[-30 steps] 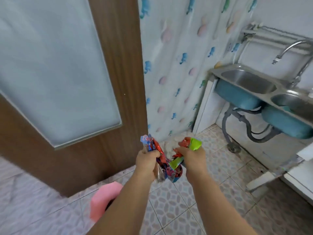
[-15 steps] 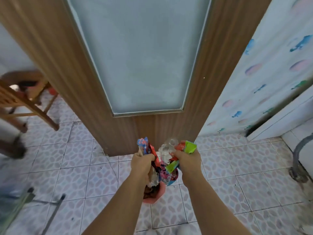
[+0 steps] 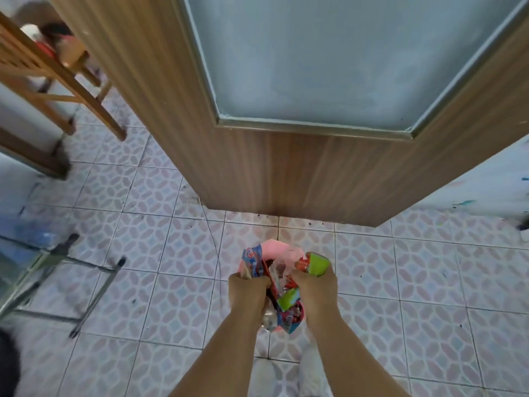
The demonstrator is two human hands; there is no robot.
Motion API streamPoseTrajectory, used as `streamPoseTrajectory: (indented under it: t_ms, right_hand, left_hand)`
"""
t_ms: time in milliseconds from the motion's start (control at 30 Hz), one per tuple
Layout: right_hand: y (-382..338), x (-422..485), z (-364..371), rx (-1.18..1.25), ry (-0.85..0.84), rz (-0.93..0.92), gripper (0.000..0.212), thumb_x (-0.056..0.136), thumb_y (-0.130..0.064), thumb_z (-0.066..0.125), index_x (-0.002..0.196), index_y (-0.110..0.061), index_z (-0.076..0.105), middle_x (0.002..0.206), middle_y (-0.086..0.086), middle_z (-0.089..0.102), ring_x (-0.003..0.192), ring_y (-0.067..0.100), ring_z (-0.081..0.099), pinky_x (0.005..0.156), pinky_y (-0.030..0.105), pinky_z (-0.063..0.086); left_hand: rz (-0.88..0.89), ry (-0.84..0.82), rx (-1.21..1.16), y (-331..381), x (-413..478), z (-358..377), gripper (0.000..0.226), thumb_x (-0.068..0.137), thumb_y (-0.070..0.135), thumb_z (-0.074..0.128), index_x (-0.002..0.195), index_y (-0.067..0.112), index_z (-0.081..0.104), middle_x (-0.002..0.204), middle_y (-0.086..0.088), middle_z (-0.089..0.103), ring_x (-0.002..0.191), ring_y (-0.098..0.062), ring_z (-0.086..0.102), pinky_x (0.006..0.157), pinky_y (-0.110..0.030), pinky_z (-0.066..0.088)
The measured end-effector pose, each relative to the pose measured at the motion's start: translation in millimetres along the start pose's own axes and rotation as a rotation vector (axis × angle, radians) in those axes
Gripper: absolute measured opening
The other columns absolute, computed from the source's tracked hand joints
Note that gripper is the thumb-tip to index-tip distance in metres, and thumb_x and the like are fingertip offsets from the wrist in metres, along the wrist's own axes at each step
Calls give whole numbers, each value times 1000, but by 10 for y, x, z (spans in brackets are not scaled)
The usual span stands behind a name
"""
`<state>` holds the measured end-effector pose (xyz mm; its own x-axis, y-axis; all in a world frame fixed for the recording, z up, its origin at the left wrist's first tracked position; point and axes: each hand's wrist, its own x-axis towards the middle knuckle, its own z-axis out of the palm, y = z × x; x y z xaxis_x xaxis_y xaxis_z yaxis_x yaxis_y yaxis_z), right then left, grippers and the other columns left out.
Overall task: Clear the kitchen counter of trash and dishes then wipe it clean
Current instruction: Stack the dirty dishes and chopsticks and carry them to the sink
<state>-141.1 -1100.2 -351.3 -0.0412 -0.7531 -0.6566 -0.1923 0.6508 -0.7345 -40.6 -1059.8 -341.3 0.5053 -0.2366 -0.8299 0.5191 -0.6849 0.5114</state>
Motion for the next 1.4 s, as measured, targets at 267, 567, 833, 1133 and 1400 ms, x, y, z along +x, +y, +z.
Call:
streamPoseTrajectory:
  t_ms: [267,567,833,1133,1400]
  right_hand:
    - [966,861,258,-29,-4,122,38,69,-6,74,102,-20,61,90,5,70,86,24,67,82,39,54]
    - [1358,1167,256,-22,-184,263,62,58,-45,80,112,-18,66,105,8,72,95,26,69,91,46,53]
    - [571,362,-31,31,-236,276,20,85,-29,63,95,-14,69,82,0,70,77,13,65,69,27,48]
    - [-679,-744,-421,122,-180,170,11,88,-22,53,79,-19,58,82,1,59,81,17,55,80,38,48]
    - [-1448,-1507,-1157,341,27,21,24,93,-31,55,113,-18,57,113,2,59,109,19,56,88,33,41]
  left_hand:
    - [-50,-43,69,-546,990,347,102,29,23,79,125,3,49,98,-20,67,84,-33,69,76,-47,59]
    - [-158,-65,66,-662,1218,378,83,84,40,68,149,20,21,129,-6,48,114,-27,49,89,-38,39]
    - [-80,-161,97,-282,321,200,49,91,52,50,93,6,64,71,-6,62,64,-15,51,58,-28,36]
    - [-62,-260,54,615,-1214,-63,35,96,40,49,94,7,58,67,-11,55,58,-24,53,42,-26,47]
    - [198,-405,206,1063,-2300,182,64,95,53,43,146,14,35,148,-8,40,134,-28,39,112,-47,30]
